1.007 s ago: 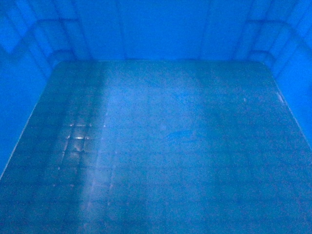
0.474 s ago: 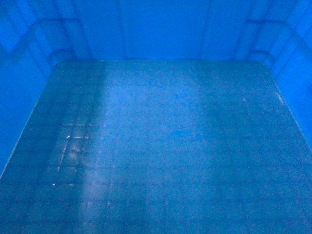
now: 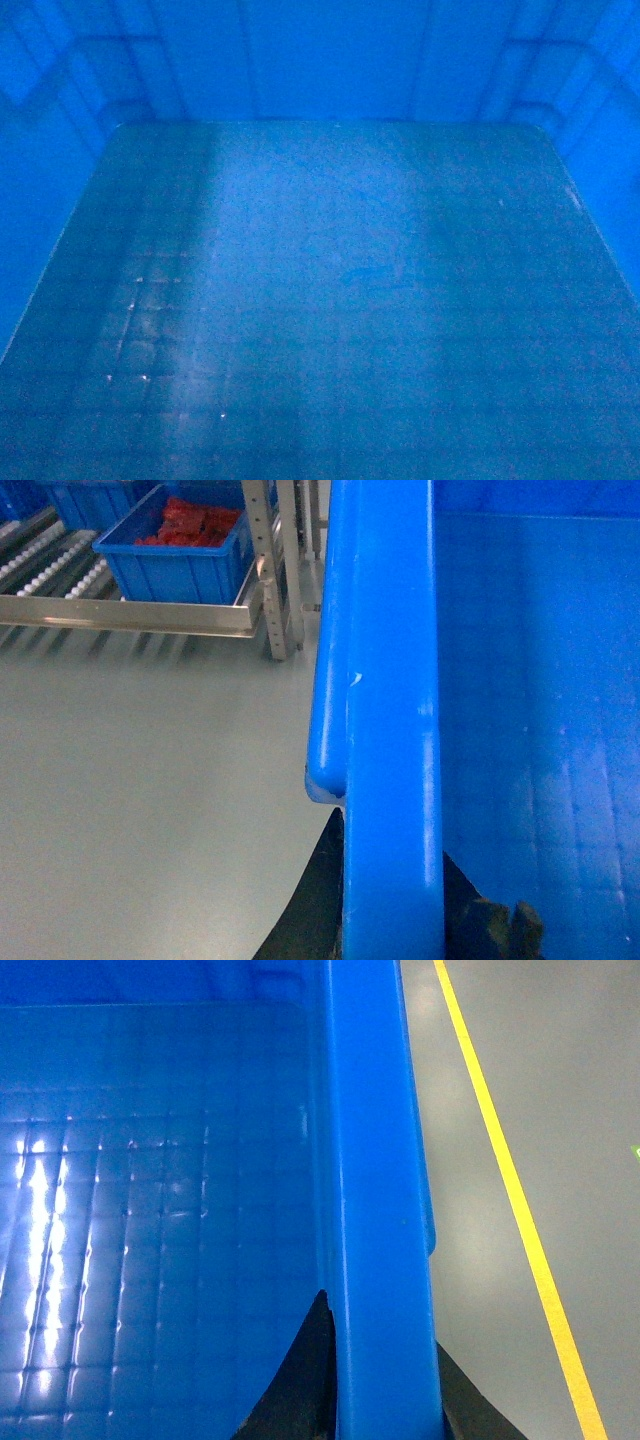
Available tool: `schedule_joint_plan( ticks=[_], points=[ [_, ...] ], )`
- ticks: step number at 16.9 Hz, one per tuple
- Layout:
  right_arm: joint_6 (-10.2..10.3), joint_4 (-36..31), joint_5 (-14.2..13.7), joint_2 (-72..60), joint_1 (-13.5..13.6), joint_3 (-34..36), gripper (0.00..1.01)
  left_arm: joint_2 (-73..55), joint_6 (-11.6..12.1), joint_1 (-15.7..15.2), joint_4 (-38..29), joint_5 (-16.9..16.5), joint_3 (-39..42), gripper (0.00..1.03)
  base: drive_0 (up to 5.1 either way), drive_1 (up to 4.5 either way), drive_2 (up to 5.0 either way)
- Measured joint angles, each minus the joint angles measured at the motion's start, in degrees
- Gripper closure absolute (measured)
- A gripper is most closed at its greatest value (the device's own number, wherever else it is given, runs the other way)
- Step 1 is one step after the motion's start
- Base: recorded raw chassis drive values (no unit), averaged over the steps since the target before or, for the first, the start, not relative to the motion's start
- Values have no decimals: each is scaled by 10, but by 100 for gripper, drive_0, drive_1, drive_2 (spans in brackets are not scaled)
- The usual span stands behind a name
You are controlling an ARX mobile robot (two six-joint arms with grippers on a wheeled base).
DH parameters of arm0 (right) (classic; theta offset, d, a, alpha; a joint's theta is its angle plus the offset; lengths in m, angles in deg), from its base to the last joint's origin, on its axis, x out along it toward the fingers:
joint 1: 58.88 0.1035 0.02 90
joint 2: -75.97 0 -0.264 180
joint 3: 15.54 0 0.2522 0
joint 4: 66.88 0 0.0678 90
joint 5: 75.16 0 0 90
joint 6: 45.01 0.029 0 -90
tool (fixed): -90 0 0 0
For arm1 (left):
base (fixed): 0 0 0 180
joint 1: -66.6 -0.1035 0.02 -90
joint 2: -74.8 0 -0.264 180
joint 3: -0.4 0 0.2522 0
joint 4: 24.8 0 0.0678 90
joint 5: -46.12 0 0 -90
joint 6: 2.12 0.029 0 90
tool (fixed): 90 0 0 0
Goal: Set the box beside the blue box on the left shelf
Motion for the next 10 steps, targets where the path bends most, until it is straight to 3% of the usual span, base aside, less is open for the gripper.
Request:
schedule_joint_plan(
  ticks=[10],
  points=[
    [0, 1, 0, 0, 0, 0, 92, -1, 0, 0, 0, 0, 0, 94, 5, 424, -415]
  ],
)
